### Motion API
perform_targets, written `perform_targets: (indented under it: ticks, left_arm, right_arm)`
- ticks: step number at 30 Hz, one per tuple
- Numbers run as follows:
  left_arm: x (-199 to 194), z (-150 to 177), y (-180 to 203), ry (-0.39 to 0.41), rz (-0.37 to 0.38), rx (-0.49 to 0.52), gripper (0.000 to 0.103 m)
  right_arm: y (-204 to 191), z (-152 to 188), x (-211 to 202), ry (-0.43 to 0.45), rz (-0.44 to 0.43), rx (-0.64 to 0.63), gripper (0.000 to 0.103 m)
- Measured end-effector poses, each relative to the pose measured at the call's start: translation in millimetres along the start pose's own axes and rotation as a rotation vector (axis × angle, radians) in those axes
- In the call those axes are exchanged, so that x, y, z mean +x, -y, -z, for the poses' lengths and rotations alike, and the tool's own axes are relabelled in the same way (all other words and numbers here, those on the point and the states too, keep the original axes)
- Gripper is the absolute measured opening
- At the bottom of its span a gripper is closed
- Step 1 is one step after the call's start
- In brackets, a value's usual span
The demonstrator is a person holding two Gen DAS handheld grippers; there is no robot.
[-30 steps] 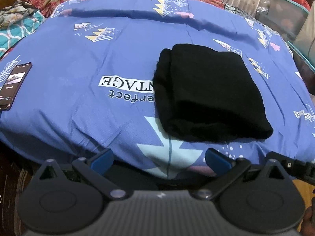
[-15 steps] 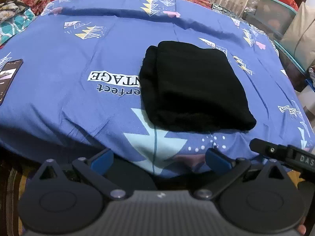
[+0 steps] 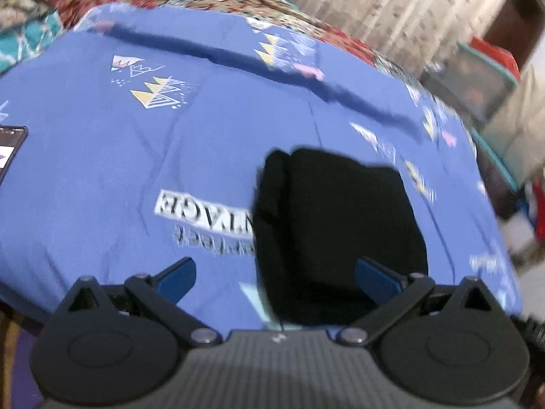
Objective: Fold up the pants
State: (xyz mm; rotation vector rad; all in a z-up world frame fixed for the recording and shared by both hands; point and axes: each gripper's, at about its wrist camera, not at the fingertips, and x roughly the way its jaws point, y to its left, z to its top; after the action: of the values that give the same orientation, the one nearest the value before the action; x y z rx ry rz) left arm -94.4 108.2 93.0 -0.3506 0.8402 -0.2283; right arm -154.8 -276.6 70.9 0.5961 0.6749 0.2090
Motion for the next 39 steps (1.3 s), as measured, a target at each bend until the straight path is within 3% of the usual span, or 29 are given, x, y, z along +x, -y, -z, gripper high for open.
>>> perform_targets:
  ticks: [8,15,20,24,25,26,28,30,33,39]
  left_arm:
    - [64.9,-44.4,-16.7,-0.1,0.095,-0.047,0.103]
    - [130.7,-48.2,-16.7,-0.236,0.217,-0.118,0.103]
    - [161.9,-47.2,-9.8,-0.286,0.251,-0.118,0.103]
    - [165.4,-42.4,-5.7,-0.276,0.323,-0.1,0.101]
    - [163.7,-41.2,-4.0,-0.267,0.335,-0.095,0.098]
    - [161.0,-38.7,-2.1,-0.26,0.357,-0.092,0.089]
    - [155.6,-38.8,0.7,-0.246,0.372,-0.093,0.081]
    - [152.0,-46.0,0.0,-0.238,0.394,-0.115,0.068]
    - [147.1,-68.7,0.6,-0.204,0.442,-0.136,0.067]
    - [147.5,-133.6,21.9,-0.059,0.408,-0.039,0.067]
  right_arm:
    - [22.1,-35.3,33.0,-0.02,-0.048,0.068,0.087]
    - [29.4,-52.0,79.7,-0.087,-0.091,0.072,0.087]
    - [36.3,-62.2,108.3,-0.143,-0.13,0.09,0.087]
    - [41.9,-62.6,129.8,-0.192,-0.192,0.155,0.087]
    - [40.9,-63.6,133.7,-0.212,-0.209,0.172,0.083]
    - [37.0,-64.3,138.0,-0.244,-0.24,0.182,0.064]
    - [28.6,-65.5,142.1,-0.276,-0.299,0.199,0.056]
    - [14.1,-70.3,138.9,-0.262,-0.322,0.16,0.051]
    - [-10.6,-85.0,128.7,-0.215,-0.361,0.071,0.05]
    - [-52.1,-123.8,129.2,-0.082,-0.396,-0.095,0.048]
